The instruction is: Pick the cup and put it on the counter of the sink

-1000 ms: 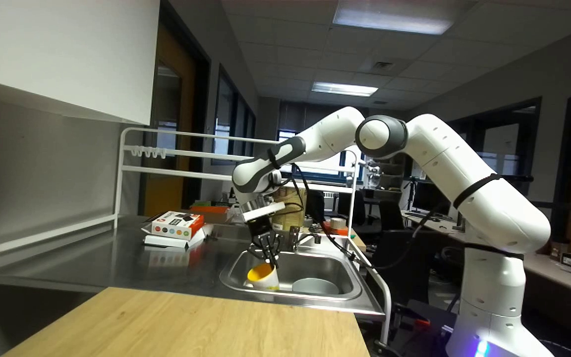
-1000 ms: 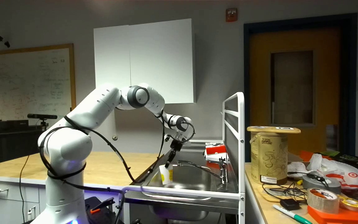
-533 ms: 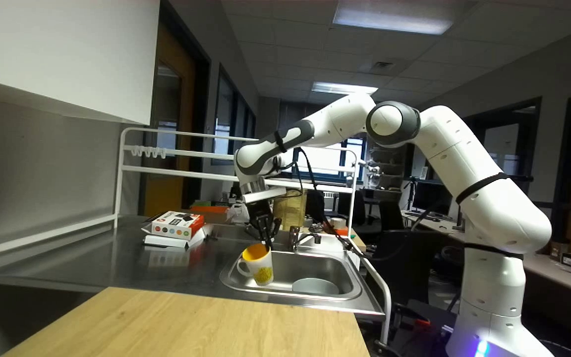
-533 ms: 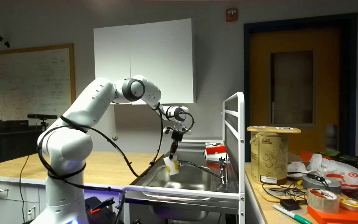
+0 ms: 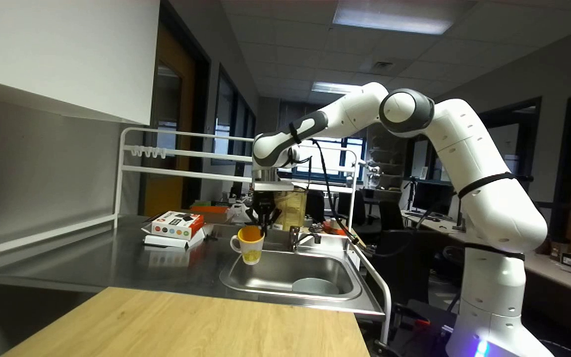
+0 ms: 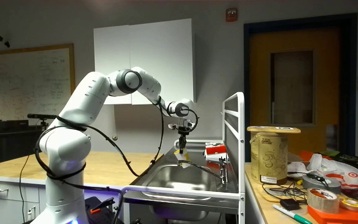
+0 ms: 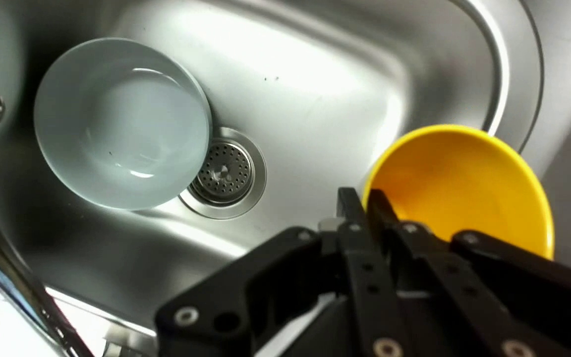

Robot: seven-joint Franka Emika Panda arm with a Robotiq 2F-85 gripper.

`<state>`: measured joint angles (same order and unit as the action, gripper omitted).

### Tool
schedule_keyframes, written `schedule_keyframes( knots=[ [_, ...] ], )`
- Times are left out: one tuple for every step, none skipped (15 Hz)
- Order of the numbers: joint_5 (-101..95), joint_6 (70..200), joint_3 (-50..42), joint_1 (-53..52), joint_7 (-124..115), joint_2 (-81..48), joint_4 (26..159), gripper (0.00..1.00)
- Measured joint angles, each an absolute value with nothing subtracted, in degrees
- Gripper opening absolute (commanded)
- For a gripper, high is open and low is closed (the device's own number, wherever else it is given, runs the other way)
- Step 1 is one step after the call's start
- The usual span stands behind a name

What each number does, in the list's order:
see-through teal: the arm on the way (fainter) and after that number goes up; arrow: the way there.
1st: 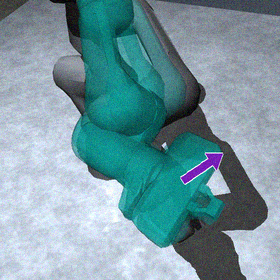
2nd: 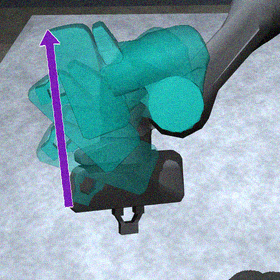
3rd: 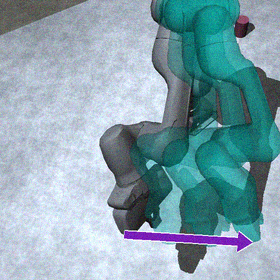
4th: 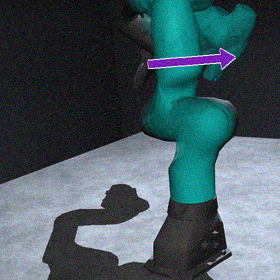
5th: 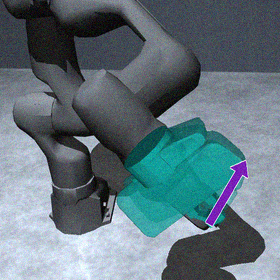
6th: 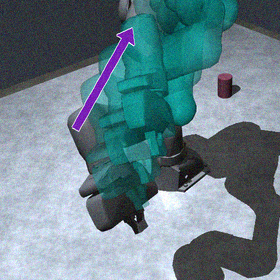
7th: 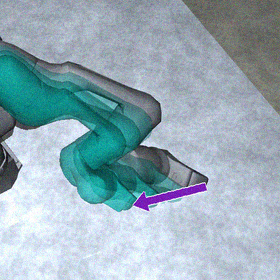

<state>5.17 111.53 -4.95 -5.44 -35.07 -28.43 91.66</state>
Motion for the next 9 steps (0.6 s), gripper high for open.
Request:
schedule_keyframes(
  knots=[
    [5.17, 112.11, -4.94, -5.22, -34.65, -27.84, 91.84, 0.06],
    [5.17, 112.36, -4.94, -5.16, -34.32, -27.30, 91.85, 0.06],
    [5.17, 112.51, -4.88, -5.17, -34.00, -26.83, 91.75, 0.06],
    [5.17, 112.53, -4.72, -5.19, -33.62, -26.45, 91.45, 0.06],
    [5.17, 112.51, -4.47, -5.21, -33.19, -26.22, 90.91, 0.06],
    [5.17, 112.50, -4.08, -5.23, -32.57, -26.16, 90.12, 0.06],
    [5.17, 112.44, -3.65, -5.26, -31.85, -26.22, 89.12, 0.06],
    [5.26, 112.30, -3.19, -5.27, -31.04, -26.42, 87.94, 0.06],
    [5.61, 112.05, -2.72, -5.23, -30.09, -26.85, 86.47, 0.06]
  ],
)
